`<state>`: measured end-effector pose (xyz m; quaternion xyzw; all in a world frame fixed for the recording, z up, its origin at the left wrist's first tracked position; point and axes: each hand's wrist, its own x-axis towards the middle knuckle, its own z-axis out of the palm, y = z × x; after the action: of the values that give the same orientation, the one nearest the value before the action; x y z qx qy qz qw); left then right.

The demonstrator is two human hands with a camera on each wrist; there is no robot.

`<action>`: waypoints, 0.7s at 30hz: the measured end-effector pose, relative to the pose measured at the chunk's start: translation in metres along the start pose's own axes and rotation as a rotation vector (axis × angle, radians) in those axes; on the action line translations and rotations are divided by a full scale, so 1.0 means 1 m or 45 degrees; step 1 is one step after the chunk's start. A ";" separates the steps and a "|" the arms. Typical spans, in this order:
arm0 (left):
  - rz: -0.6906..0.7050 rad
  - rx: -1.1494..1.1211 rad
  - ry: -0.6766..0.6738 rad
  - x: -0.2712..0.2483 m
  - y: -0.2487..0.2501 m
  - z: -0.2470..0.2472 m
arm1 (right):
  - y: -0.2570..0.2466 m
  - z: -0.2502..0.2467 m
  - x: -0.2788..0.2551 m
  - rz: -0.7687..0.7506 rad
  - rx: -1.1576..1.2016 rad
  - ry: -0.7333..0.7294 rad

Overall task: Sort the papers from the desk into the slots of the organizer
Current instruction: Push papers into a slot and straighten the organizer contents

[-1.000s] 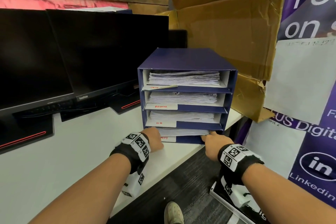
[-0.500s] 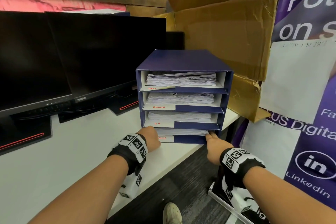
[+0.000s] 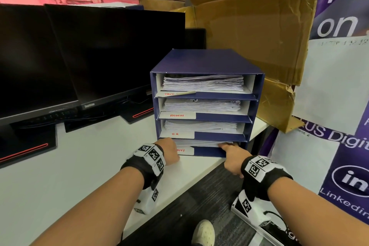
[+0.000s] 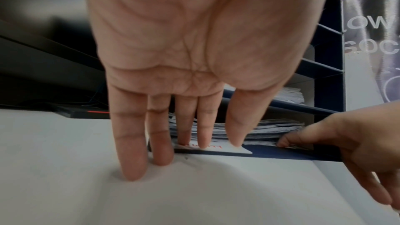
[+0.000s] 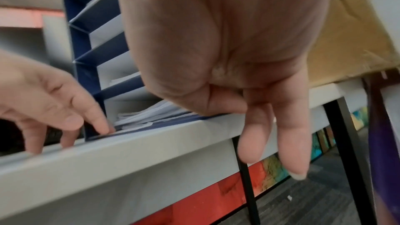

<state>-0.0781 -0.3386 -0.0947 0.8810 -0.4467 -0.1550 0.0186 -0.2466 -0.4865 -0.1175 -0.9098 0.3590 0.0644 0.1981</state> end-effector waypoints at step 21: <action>0.007 0.087 -0.129 0.003 0.025 -0.009 | 0.004 0.002 0.010 -0.074 -0.341 0.129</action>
<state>-0.0932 -0.3571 -0.0826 0.8709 -0.4545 -0.1840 -0.0338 -0.2420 -0.4942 -0.1233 -0.9401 0.3303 0.0602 0.0584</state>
